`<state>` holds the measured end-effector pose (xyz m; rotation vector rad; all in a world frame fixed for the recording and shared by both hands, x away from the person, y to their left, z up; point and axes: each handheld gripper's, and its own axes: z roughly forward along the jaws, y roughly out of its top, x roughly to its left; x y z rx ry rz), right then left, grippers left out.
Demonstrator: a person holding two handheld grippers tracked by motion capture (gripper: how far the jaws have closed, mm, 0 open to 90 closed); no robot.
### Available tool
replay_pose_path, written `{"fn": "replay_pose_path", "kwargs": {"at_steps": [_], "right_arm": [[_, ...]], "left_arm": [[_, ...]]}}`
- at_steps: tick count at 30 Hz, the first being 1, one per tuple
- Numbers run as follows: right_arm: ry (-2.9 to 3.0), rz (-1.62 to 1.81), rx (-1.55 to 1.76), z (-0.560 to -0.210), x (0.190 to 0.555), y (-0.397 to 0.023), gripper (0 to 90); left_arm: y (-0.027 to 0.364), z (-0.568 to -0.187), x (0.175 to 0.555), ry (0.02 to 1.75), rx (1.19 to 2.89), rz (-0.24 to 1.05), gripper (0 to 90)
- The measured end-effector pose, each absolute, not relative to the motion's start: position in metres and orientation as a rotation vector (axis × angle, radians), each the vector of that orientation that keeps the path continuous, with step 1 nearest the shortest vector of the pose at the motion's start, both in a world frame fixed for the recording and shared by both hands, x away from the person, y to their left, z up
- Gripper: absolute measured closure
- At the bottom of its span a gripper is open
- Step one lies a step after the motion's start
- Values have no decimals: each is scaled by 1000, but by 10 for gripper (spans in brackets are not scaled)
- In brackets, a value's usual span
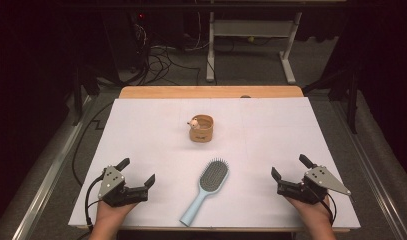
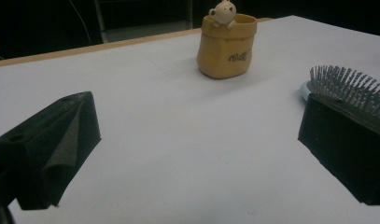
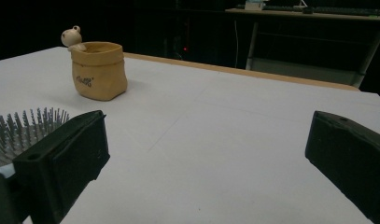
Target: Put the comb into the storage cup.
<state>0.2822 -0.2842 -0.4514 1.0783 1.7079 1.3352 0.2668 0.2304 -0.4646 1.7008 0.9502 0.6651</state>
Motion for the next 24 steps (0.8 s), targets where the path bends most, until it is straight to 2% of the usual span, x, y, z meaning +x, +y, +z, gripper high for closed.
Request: {"fn": "replay_pose_path", "kwargs": {"at_steps": [15,18,24], "right_arm": [[1740,1325,1044,-450,281,-279,6],[1764,1322,1036,-448,280,-278,64],[1835,1338,1016,-446,278,-274,261]], "left_arm": [[231,-461,266,917,1704,660,1],[232,-461,265,910,1694,666,0],[232,-461,265,895,1697,639,0]]}}
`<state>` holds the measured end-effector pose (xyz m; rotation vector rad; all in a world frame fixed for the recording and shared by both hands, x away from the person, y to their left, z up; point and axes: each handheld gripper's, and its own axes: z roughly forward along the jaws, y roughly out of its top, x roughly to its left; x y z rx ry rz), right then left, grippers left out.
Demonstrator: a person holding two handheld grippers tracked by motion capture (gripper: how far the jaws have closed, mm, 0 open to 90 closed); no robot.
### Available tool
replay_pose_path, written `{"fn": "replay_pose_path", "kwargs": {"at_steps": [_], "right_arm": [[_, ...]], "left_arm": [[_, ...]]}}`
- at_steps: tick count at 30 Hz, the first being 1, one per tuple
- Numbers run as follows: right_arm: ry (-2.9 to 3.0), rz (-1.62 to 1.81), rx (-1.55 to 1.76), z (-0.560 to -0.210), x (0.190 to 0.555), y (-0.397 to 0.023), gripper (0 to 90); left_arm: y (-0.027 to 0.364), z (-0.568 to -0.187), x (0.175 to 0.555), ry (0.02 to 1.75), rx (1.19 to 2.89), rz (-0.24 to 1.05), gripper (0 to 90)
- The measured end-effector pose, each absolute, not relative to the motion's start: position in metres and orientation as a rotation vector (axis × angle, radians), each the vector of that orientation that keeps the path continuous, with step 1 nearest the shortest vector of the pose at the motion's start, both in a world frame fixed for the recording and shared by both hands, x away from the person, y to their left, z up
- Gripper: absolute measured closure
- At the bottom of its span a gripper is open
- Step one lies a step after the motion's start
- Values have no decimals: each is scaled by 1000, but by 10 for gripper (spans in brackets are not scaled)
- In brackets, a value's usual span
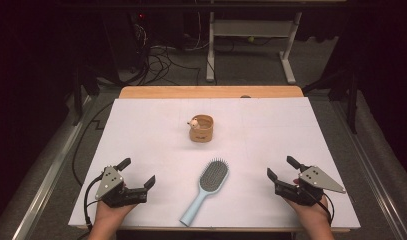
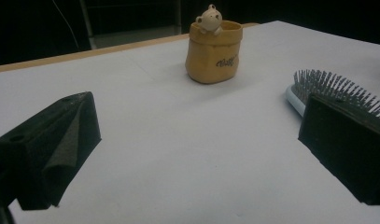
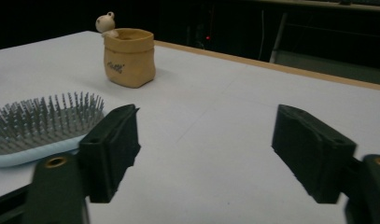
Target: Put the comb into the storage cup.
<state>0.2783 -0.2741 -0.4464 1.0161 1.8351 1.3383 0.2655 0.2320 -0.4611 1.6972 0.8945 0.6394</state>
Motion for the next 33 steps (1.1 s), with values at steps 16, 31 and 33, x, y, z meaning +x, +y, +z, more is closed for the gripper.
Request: {"fn": "replay_pose_path", "kwargs": {"at_steps": [16,31,33], "right_arm": [[2258,1307,890,-453,281,-232,900],[2522,1079,680,-470,295,-163,900],[2534,1078,663,-471,296,-159,900]], "left_arm": [[234,-461,266,889,1683,636,0],[232,-461,265,874,1691,634,0],[233,-461,265,876,1689,635,0]]}}
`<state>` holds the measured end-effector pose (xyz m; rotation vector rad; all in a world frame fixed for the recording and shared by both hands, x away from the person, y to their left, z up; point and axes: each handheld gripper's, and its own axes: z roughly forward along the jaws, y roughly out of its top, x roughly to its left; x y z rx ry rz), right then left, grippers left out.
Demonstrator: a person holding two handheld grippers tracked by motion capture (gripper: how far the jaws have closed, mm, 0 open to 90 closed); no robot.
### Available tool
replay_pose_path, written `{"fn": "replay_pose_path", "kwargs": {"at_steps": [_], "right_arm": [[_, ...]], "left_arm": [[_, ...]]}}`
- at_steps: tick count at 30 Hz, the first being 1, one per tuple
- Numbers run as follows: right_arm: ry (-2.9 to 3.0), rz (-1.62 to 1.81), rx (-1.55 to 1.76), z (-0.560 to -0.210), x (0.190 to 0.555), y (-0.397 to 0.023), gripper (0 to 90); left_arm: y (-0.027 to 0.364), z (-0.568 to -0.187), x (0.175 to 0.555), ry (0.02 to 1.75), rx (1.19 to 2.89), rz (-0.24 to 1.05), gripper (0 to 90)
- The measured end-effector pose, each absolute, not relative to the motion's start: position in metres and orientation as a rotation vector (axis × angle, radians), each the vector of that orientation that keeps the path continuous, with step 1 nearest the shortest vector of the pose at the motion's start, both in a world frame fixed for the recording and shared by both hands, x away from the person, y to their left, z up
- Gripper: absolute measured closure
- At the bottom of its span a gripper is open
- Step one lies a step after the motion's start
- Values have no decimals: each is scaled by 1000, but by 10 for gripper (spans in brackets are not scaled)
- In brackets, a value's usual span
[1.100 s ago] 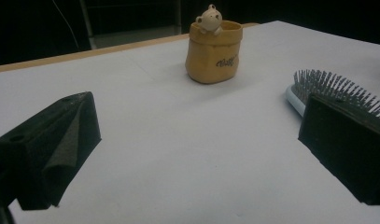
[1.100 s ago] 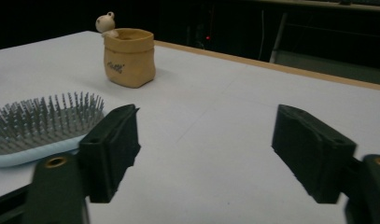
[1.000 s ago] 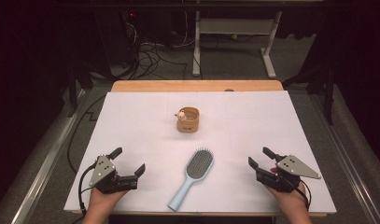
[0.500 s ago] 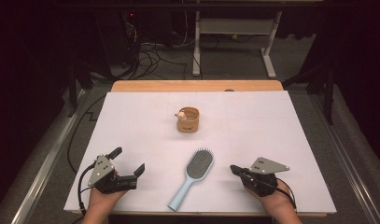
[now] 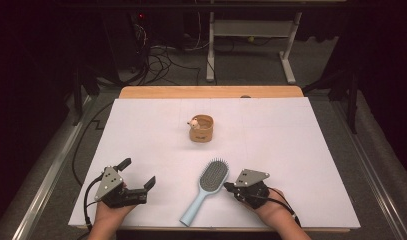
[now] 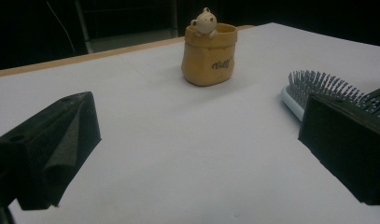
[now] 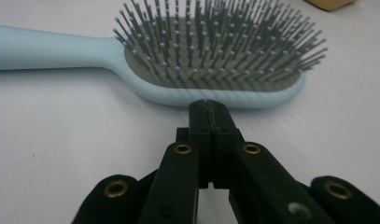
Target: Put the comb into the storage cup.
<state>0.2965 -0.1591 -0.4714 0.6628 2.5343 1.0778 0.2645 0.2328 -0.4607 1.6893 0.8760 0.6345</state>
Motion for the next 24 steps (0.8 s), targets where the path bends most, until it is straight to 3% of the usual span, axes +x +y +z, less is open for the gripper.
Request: {"fn": "replay_pose_path", "kwargs": {"at_steps": [24], "right_arm": [[2564,1133,590,-472,300,-137,900]], "left_arm": [[234,-459,264,879,1684,629,0]]}}
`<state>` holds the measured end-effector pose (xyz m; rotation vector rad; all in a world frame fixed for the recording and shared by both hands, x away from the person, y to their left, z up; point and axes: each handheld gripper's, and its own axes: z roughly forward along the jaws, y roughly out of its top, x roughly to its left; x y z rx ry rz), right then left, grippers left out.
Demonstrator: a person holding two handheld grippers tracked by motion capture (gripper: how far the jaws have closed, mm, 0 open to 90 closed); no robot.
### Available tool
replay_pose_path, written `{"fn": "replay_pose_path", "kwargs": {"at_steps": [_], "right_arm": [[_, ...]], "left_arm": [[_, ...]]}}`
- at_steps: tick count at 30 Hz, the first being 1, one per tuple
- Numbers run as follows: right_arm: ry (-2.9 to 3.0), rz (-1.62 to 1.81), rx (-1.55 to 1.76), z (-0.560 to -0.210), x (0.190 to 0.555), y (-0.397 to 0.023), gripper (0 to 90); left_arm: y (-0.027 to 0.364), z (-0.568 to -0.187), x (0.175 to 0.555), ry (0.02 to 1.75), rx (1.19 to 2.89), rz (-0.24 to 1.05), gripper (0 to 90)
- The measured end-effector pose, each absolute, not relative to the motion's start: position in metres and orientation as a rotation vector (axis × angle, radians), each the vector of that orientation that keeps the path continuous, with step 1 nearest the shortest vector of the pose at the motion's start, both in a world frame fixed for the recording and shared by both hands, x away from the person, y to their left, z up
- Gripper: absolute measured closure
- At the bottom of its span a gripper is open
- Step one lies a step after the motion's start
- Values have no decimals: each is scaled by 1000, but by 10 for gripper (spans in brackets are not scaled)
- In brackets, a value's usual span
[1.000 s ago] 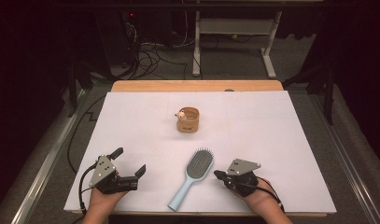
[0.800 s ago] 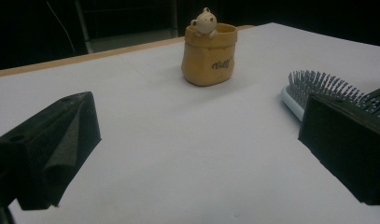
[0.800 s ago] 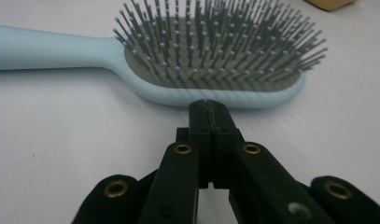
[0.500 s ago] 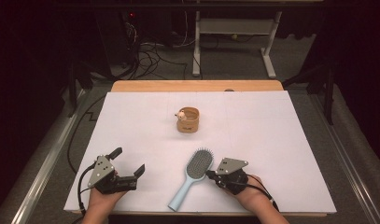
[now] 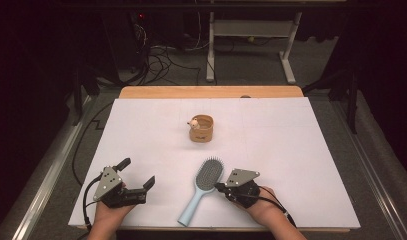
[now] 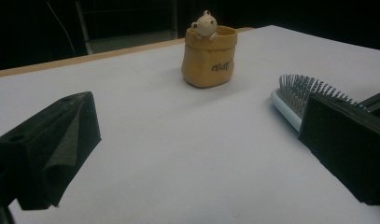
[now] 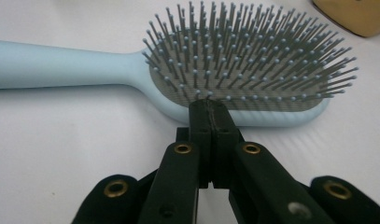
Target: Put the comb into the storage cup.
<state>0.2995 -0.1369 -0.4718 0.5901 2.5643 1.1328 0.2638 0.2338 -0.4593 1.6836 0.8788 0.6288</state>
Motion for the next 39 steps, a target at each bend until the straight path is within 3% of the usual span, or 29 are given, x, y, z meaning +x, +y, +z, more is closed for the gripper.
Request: {"fn": "replay_pose_path", "kwargs": {"at_steps": [26,39], "right_arm": [[2645,1143,427,-473,290,-77,900],[2604,1195,442,-467,289,-80,900]], "left_arm": [[236,-459,263,882,1680,628,0],[235,-459,264,868,1686,595,1]]}}
